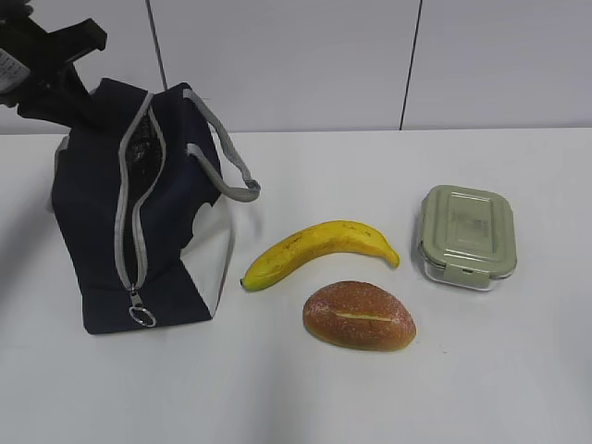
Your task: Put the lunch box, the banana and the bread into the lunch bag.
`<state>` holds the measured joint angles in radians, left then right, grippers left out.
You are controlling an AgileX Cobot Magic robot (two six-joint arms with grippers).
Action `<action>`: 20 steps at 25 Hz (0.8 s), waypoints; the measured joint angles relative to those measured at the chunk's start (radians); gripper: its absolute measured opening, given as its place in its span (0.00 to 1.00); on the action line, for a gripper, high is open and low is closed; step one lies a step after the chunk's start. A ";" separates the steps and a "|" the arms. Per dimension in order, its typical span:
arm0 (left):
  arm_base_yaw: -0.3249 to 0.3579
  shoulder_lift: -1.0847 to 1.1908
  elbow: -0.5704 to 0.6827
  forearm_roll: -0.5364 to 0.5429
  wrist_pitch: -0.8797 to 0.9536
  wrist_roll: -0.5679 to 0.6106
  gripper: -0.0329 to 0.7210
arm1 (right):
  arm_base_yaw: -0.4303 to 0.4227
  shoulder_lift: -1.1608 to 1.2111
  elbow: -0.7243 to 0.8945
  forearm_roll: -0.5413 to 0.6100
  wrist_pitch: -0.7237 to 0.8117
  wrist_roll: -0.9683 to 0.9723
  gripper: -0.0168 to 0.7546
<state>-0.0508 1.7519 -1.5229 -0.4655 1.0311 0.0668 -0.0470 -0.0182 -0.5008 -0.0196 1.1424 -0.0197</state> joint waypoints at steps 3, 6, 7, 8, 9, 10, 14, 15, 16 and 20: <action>0.000 0.000 0.000 -0.001 0.004 0.005 0.04 | 0.000 0.000 0.000 0.000 0.000 0.000 0.56; 0.000 0.000 0.000 -0.002 0.007 0.007 0.04 | 0.000 0.000 0.000 0.000 0.000 0.000 0.56; 0.000 0.000 0.000 -0.002 0.007 0.007 0.04 | 0.000 0.000 0.000 0.003 0.000 0.000 0.56; 0.000 0.000 0.000 -0.002 0.007 0.007 0.04 | 0.000 0.000 0.000 0.009 0.000 0.000 0.56; 0.000 0.000 0.000 -0.002 0.007 0.007 0.04 | 0.000 0.000 0.000 0.020 0.000 0.000 0.56; 0.000 0.000 0.000 -0.002 0.007 0.007 0.04 | 0.000 0.000 0.000 0.025 0.000 0.000 0.56; 0.000 0.000 0.000 -0.004 0.010 0.008 0.04 | 0.000 0.004 -0.016 0.048 0.000 0.000 0.57; 0.000 0.000 0.000 -0.004 0.010 0.011 0.04 | 0.000 0.017 -0.026 0.058 0.000 0.000 0.58; 0.000 0.000 -0.001 -0.004 0.010 0.012 0.04 | 0.000 0.043 -0.035 0.069 -0.007 0.000 0.59; 0.000 0.000 -0.001 -0.007 0.011 0.012 0.04 | 0.000 0.197 -0.070 0.098 -0.071 0.000 0.65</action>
<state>-0.0508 1.7519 -1.5237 -0.4726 1.0421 0.0784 -0.0470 0.1791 -0.5712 0.0781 1.0712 -0.0197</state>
